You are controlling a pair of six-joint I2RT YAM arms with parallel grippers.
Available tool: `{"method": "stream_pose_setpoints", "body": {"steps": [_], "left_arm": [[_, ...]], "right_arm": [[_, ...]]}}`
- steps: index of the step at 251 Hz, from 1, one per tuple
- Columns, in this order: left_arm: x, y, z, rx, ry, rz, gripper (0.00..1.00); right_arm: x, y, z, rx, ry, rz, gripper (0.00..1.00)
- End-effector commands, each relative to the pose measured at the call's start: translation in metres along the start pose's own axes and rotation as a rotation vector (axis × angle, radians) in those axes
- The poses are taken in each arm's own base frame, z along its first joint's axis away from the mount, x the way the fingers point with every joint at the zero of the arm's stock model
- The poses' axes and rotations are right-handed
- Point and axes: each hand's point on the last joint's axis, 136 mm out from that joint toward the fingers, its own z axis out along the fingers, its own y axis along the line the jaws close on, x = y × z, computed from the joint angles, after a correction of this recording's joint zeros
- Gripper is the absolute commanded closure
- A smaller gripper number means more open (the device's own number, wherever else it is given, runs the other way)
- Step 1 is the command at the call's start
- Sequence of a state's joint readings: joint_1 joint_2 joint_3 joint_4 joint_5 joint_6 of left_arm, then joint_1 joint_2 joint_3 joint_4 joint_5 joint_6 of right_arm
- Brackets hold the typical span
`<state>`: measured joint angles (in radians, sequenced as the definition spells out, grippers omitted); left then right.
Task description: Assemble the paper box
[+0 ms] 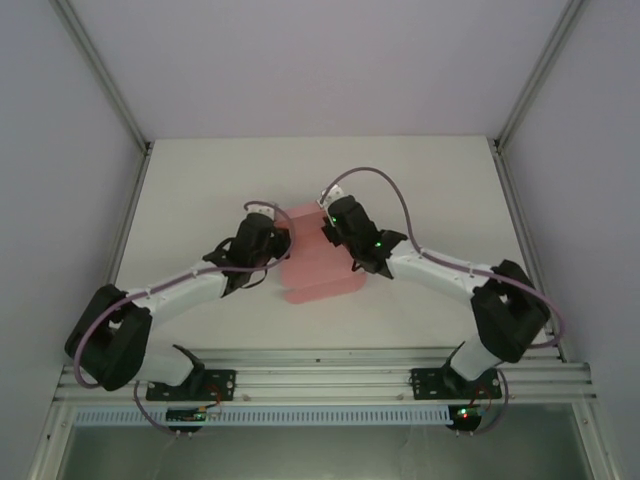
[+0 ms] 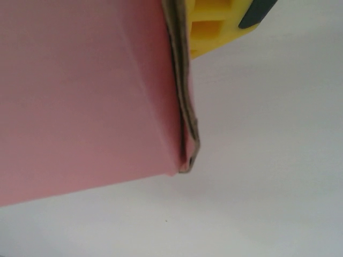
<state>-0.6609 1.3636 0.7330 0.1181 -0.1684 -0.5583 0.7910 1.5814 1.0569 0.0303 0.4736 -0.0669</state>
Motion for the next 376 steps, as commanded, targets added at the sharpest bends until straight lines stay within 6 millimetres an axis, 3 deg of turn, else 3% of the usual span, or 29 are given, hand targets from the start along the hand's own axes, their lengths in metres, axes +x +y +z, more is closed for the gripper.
{"method": "stream_pose_setpoints", "body": {"steps": [1, 37, 90, 125, 147, 160, 172, 196, 207, 235, 255, 265, 286, 311, 341, 376], "left_arm": [[-0.017, -0.019, -0.012, 0.014, -0.021, -0.050, 1.00], [-0.019, 0.005, -0.020, -0.126, -0.027, -0.156, 1.00], [-0.009, 0.063, -0.033, -0.367, -0.008, -0.262, 1.00], [-0.005, 0.081, -0.042, -0.450, -0.006, -0.282, 1.00], [-0.006, 0.088, -0.046, -0.495, -0.001, -0.280, 1.00], [-0.006, 0.086, -0.044, -0.490, 0.003, -0.277, 1.00], [-0.010, 0.078, -0.038, -0.444, 0.001, -0.261, 1.00], [-0.015, 0.049, -0.022, -0.273, 0.009, -0.213, 1.00], [-0.017, 0.036, -0.016, -0.204, 0.013, -0.190, 1.00], [-0.017, 0.017, -0.009, -0.114, 0.036, -0.133, 1.00], [-0.018, 0.015, -0.008, -0.111, 0.051, -0.104, 1.00], [-0.017, 0.015, -0.008, -0.114, 0.059, -0.093, 1.00], [-0.018, 0.014, -0.008, -0.111, 0.065, -0.074, 1.00], [-0.018, 0.010, -0.009, -0.089, 0.074, -0.034, 1.00], [-0.015, -0.004, -0.007, -0.021, 0.145, 0.153, 1.00], [-0.018, -0.013, -0.008, -0.003, 0.305, 0.472, 1.00]], "right_arm": [[0.017, -0.053, 0.013, 0.348, 0.097, -0.045, 0.81], [0.024, -0.074, 0.020, 0.464, 0.139, -0.029, 0.89], [0.044, -0.123, 0.013, 0.635, 0.240, -0.049, 0.95], [0.055, -0.153, -0.002, 0.765, 0.299, -0.080, 0.96], [0.062, -0.161, -0.008, 0.790, 0.320, -0.064, 0.96], [0.064, -0.154, -0.003, 0.716, 0.308, -0.031, 0.96], [0.065, -0.135, 0.007, 0.584, 0.270, 0.013, 0.92], [0.049, -0.074, 0.020, 0.220, 0.122, 0.074, 0.79], [0.039, -0.045, 0.018, 0.069, 0.057, 0.093, 0.66], [0.019, 0.019, -0.004, -0.309, -0.061, 0.110, 0.27], [0.007, 0.048, -0.032, -0.524, -0.139, 0.118, 0.02], [0.001, 0.056, -0.047, -0.613, -0.184, 0.132, 0.00], [-0.012, 0.059, -0.076, -0.705, -0.279, 0.155, 0.00], [-0.021, 0.043, -0.095, -0.673, -0.357, 0.196, 0.00], [-0.019, 0.002, -0.097, -0.479, -0.348, 0.294, 0.00], [0.010, -0.049, -0.089, -0.272, -0.231, 0.435, 0.00]]}}
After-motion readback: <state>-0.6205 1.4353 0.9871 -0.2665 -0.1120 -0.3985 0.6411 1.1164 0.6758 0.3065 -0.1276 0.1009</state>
